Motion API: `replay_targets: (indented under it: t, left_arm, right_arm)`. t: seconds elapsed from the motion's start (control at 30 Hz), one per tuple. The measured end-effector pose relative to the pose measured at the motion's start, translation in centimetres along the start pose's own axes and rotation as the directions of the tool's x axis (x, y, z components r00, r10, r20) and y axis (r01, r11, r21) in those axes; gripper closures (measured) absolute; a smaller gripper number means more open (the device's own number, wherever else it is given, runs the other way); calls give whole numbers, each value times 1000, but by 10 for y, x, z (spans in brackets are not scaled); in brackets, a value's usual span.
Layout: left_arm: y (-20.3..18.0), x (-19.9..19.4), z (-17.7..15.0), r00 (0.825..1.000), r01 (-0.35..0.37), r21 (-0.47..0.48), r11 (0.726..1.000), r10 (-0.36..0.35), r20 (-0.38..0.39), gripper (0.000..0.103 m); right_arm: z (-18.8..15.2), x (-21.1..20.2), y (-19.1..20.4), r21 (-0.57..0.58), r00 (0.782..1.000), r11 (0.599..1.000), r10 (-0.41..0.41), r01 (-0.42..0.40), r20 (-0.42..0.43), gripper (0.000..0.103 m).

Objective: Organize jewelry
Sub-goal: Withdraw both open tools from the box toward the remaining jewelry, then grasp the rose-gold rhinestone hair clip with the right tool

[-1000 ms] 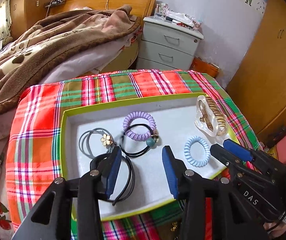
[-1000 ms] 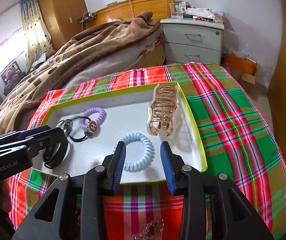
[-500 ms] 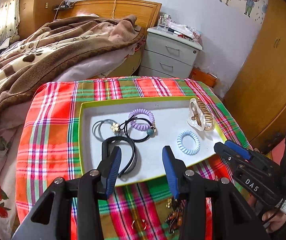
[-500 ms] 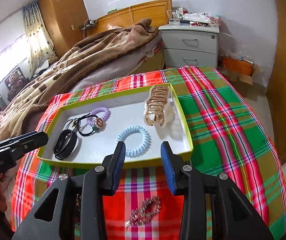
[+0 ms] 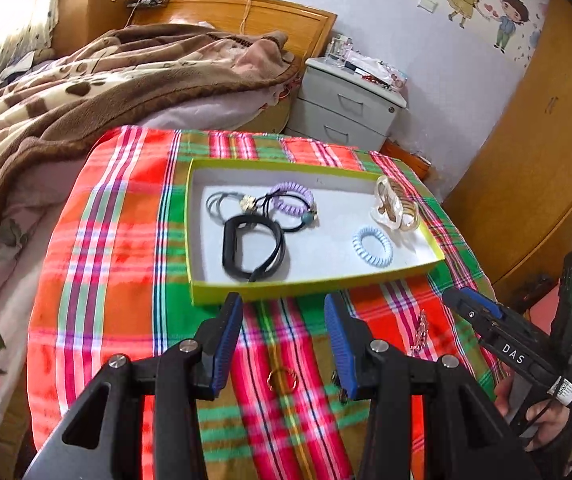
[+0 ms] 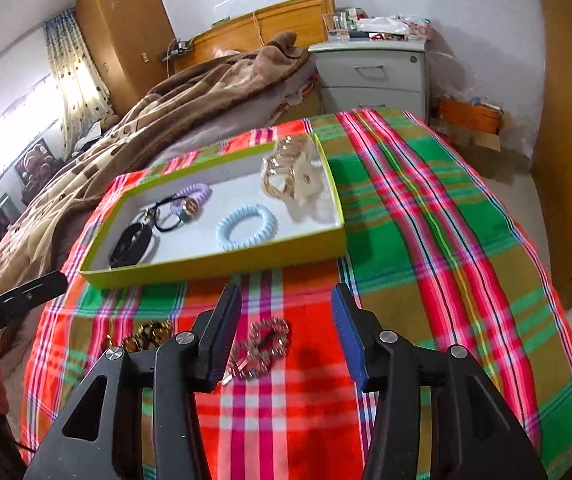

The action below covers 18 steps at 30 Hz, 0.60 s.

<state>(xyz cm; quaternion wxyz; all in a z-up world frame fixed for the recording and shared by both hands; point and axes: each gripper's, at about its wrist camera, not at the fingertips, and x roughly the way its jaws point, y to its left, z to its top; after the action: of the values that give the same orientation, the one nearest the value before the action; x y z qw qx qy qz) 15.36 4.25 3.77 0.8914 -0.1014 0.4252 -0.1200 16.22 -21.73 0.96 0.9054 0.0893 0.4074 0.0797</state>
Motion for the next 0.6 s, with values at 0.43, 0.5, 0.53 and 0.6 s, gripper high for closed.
replay_targets:
  t: [0.43, 0.5, 0.53, 0.6]
  left_arm:
    - [14, -6, -28, 1000, 7, -44, 999, -8, -26, 58]
    - [14, -6, -29, 1000, 7, -50, 999, -9, -26, 58]
    - [14, -7, -30, 1000, 7, -51, 999, -9, -26, 58]
    - [14, -8, -30, 1000, 11, -48, 999, -12, -25, 58]
  right_arm:
    - [-22, 18, 15, -13, 995, 1000, 18, -20, -93, 55]
    - [-22, 20, 18, -24, 995, 1000, 4, -6, -95, 55]
    - [-23, 20, 19, -27, 995, 1000, 0, -3, -97, 55]
    - [-22, 22, 19, -24, 995, 1000, -10, 8, -103, 55]
